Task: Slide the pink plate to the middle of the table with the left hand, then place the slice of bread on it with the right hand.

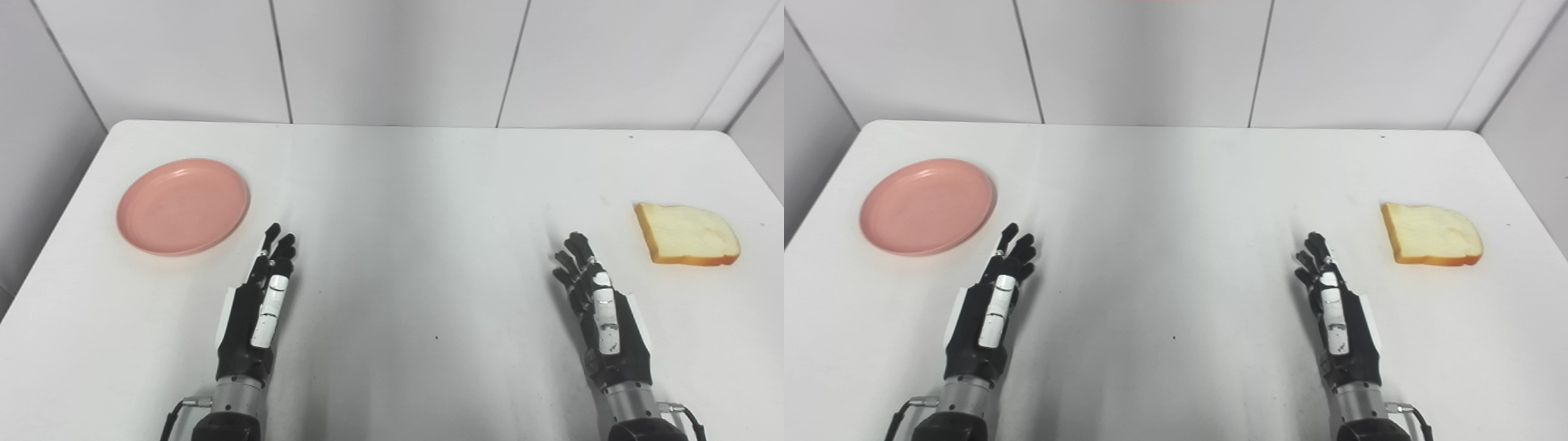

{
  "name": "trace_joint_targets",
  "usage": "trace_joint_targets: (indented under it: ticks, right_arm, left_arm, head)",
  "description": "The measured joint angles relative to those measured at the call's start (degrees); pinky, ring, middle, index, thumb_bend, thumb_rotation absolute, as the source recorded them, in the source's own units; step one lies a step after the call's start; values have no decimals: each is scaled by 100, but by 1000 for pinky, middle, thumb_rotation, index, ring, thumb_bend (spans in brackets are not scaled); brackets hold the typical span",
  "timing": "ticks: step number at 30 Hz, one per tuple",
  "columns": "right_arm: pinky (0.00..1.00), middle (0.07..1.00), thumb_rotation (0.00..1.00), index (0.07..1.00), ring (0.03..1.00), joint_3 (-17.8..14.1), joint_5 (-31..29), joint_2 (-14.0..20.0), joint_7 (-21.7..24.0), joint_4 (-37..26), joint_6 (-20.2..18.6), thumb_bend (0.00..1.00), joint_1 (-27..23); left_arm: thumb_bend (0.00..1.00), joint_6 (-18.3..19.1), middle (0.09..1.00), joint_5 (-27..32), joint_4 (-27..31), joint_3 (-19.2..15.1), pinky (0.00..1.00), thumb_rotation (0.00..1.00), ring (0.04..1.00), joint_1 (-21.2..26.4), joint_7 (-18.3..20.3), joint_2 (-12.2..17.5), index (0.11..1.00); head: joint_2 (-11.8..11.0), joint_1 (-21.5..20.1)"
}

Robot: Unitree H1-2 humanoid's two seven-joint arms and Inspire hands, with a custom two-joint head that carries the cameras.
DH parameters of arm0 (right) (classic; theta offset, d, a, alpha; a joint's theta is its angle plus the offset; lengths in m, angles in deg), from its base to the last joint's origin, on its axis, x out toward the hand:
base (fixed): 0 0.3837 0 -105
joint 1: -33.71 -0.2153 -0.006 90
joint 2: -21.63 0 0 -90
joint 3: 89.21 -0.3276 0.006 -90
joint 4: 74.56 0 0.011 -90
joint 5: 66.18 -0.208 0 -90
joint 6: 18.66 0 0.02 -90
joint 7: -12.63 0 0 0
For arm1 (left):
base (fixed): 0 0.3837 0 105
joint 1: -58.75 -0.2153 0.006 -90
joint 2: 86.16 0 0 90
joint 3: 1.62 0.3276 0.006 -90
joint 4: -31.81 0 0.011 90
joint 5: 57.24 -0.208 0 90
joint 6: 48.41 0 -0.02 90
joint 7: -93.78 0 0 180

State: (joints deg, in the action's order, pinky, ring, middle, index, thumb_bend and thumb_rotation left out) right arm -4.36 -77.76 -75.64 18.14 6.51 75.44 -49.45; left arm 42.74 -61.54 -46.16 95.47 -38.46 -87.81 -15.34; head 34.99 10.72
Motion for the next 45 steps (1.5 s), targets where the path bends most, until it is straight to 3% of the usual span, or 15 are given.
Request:
trace_joint_targets:
  ticks: [14, 18, 20, 26, 40, 44, 45]
  right_arm:
    - [961, 971, 1000, 954, 950, -107, -195, 91, 257, 396, 528, 808, -180]
    - [963, 968, 1000, 952, 947, -113, -195, 88, 264, 454, 554, 776, -205]
    - [961, 967, 1000, 951, 946, -113, -199, 88, 273, 455, 572, 776, -230]
    - [956, 967, 1000, 953, 942, -115, -184, 89, 271, 476, 587, 765, -268]
    - [960, 974, 1000, 956, 947, -130, -164, 84, 274, 585, 711, 764, -324]
    - [939, 961, 1000, 951, 931, -117, -133, 64, 270, 582, 770, 759, -325]
    - [938, 960, 1000, 951, 930, -111, -112, 57, 268, 581, 776, 758, -325]
  left_arm:
    - [576, -435, 942, -254, -460, 113, 948, 901, 950, 18, -174, -132, 945]
    - [540, -535, 943, -262, -526, 113, 958, 894, 952, 34, -180, -136, 946]
    - [523, -594, 943, -261, -544, 113, 958, 895, 951, 41, -180, -136, 947]
    - [494, -759, 942, -262, -618, 111, 953, 899, 947, 68, -181, -136, 947]
    - [485, -1049, 949, -208, -693, 73, 934, 905, 944, 93, -181, -138, 951]
    - [674, -916, 937, -19, -556, -12, 970, 939, 935, 55, -174, -134, 933]
    - [681, -819, 937, 63, -452, -52, 971, 940, 935, 29, -171, -126, 932]
  head:
    - [-572, 238]
    - [-870, 247]
    - [-871, 247]
    - [-1178, 299]
    - [-1231, 247]
    - [-1231, 212]
    - [-1231, 211]
